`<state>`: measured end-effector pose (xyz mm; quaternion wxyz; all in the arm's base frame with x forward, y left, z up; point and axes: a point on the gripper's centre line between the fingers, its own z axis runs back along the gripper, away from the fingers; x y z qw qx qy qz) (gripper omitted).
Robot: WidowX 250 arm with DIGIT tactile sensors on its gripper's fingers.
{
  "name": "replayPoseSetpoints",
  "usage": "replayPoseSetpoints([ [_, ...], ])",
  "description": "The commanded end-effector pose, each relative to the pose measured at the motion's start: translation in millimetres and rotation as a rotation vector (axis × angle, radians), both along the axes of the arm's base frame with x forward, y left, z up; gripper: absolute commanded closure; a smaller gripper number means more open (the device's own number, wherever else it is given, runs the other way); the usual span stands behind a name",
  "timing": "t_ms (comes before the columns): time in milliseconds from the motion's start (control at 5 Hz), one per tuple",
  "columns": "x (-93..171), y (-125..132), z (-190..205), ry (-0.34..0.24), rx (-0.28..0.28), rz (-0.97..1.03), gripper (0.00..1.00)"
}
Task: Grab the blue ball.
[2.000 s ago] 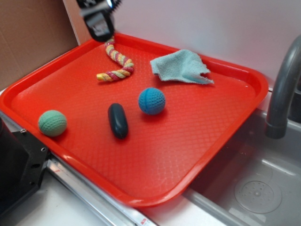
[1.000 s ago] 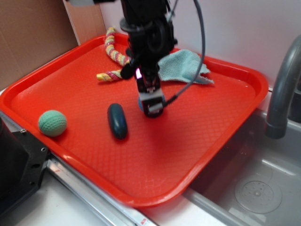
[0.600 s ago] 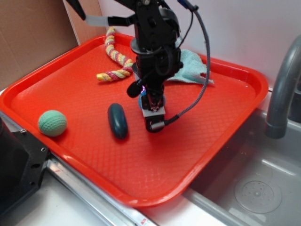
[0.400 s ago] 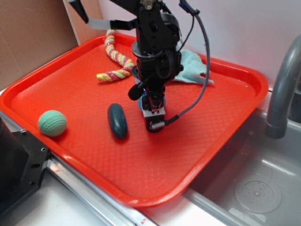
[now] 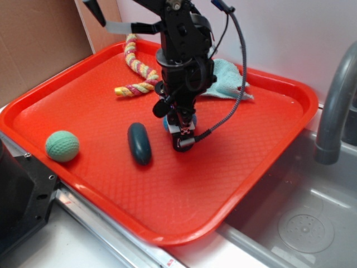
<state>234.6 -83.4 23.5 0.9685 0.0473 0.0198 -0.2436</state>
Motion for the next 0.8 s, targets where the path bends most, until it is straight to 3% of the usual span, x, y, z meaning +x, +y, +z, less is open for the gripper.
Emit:
replayPoseSetpoints([
  [0,15,10,51,0.046,-0.088,0.188,1.0],
  [200,12,22,87,0.041,-0.12,0.316,1.0],
  [600,-30,47,160,-0.109,-0.149,0.511,1.0],
])
